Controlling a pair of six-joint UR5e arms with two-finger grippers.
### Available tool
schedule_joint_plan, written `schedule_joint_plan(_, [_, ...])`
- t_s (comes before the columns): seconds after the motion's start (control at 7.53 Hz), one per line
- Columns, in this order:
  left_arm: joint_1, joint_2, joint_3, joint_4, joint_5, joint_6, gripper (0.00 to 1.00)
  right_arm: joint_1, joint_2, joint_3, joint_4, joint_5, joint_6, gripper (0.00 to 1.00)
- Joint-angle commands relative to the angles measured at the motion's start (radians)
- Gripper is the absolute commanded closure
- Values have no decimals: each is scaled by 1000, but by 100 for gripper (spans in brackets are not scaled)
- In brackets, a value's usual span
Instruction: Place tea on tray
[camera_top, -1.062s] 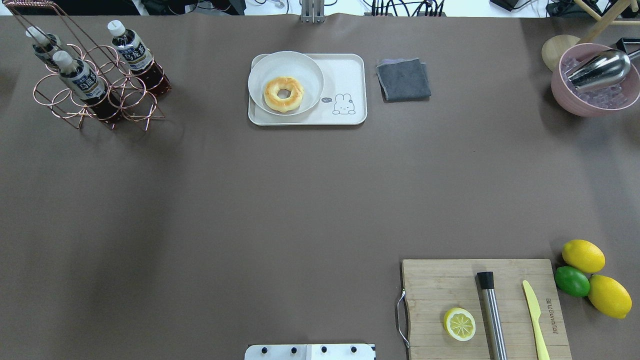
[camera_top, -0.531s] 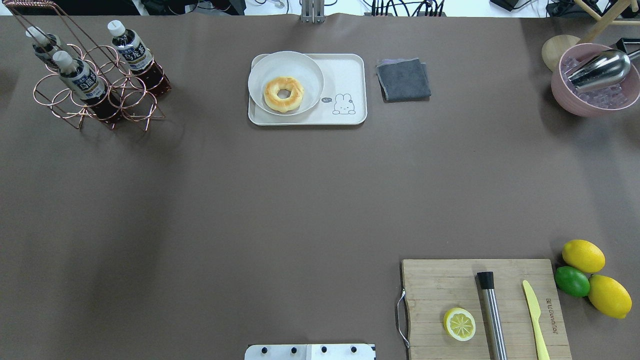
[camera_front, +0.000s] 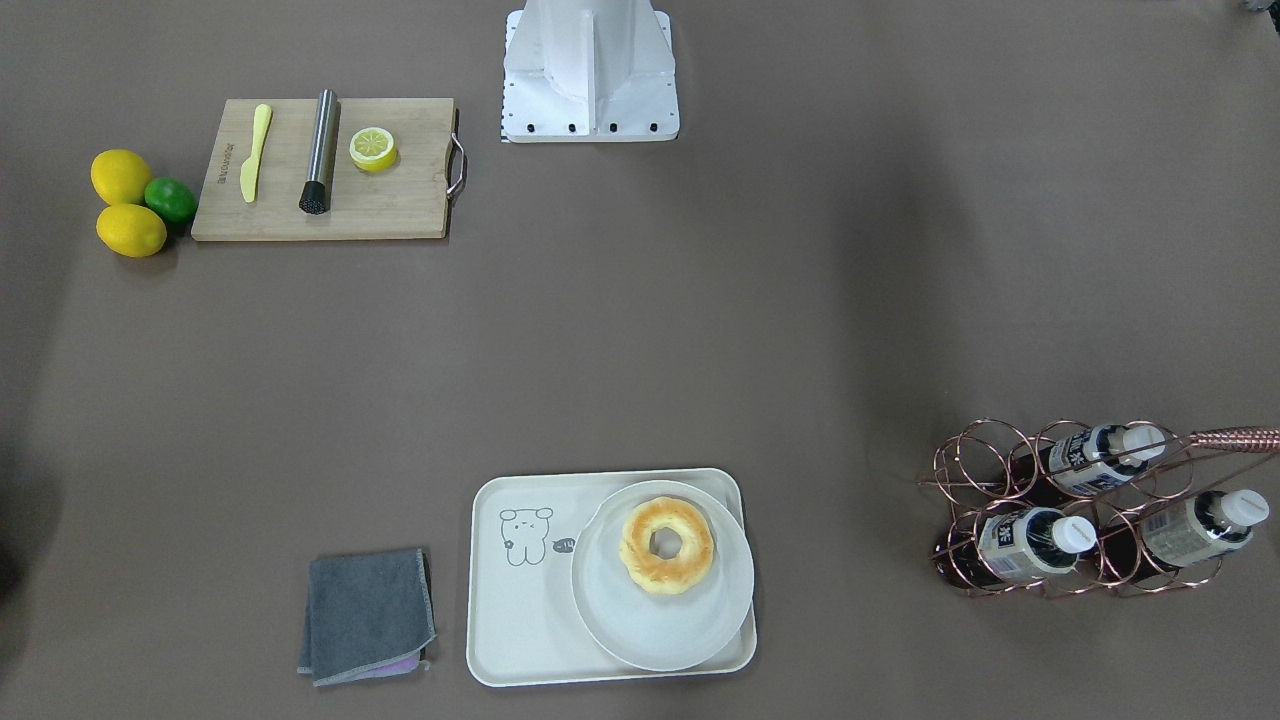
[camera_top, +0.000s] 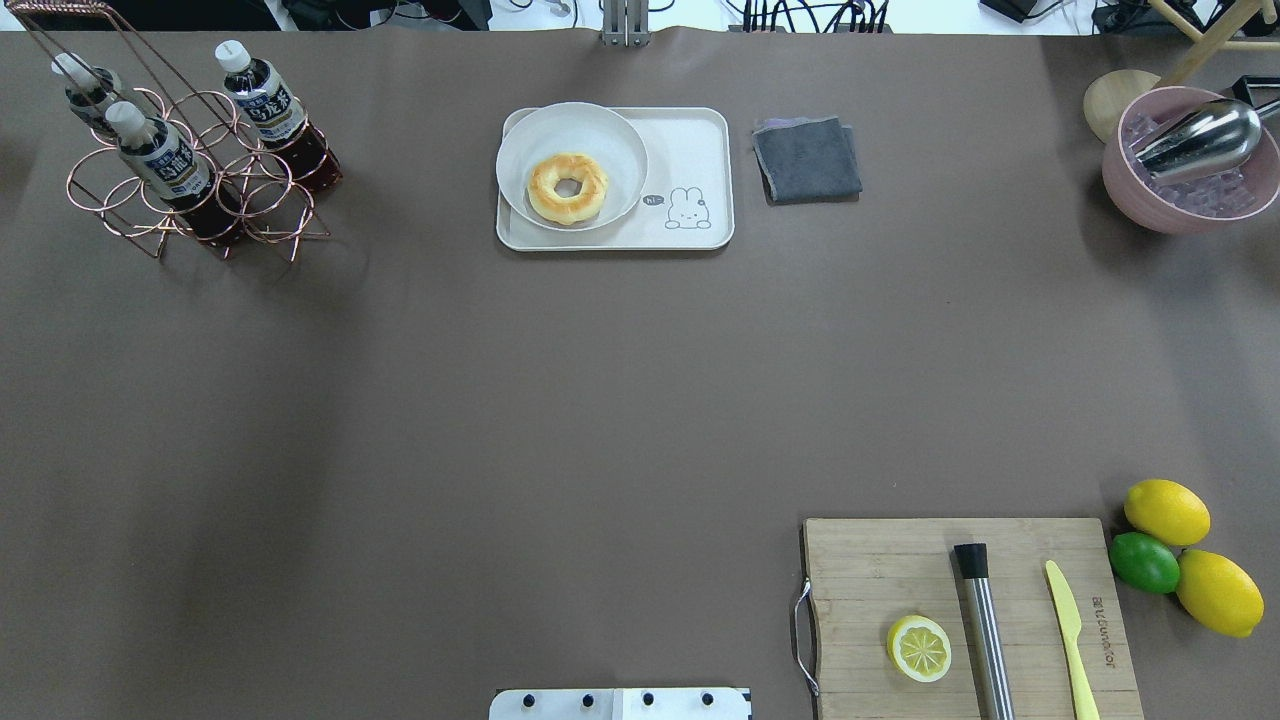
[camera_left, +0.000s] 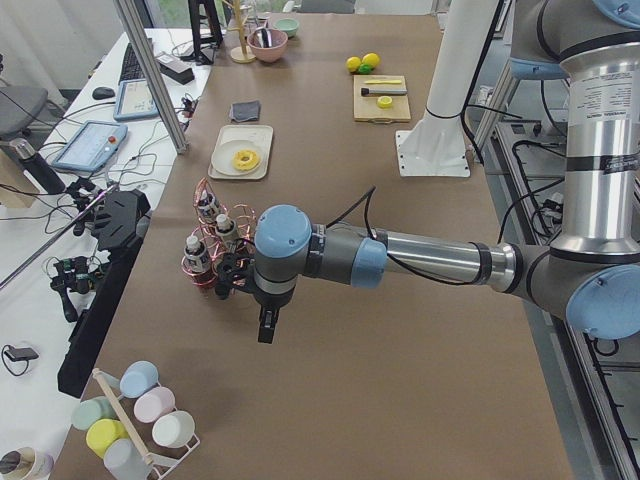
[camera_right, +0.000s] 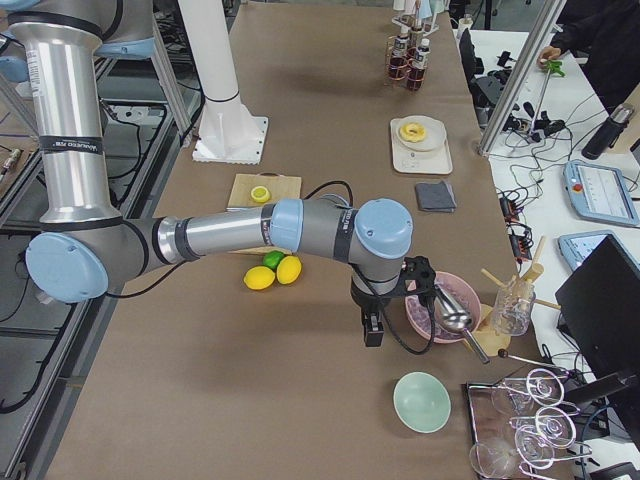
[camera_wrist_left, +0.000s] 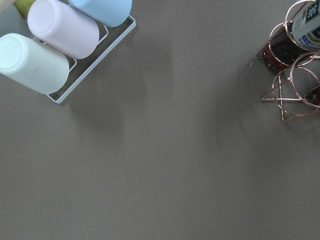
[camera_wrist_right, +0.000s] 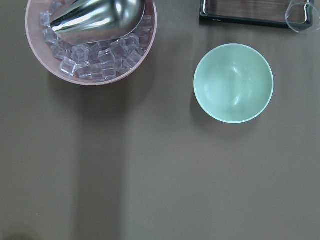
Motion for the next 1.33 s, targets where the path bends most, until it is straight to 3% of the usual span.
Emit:
schedule_joint_plan(0.0, [9, -22, -48, -32, -7, -1, 2, -1, 4, 3, 1, -2, -2, 0])
schedule_joint_plan(0.13, [15, -4, -107, -94, -10, 4, 2, -1, 4, 6, 1, -2, 0, 0])
schedule_joint_plan(0.27, [81, -30, -68, -128, -7, -8, 2, -1, 4, 8, 1, -2, 2, 0])
schedule_joint_plan(0.66, [145, -102, -80, -162, 1, -18, 2, -1, 4, 5, 1, -5, 6, 0])
schedule_joint_plan(0.8, [185, -103, -111, -187, 7, -112, 2, -1, 4, 2, 1, -7, 11, 0])
schedule_joint_plan(1.06, [306, -99, -193, -188, 157, -231, 2, 2, 1, 2, 0, -8, 12, 0])
schedule_joint_plan(1.19, [331, -113, -198, -175, 159, -252, 2, 2, -1, 0, 0, -8, 12, 0])
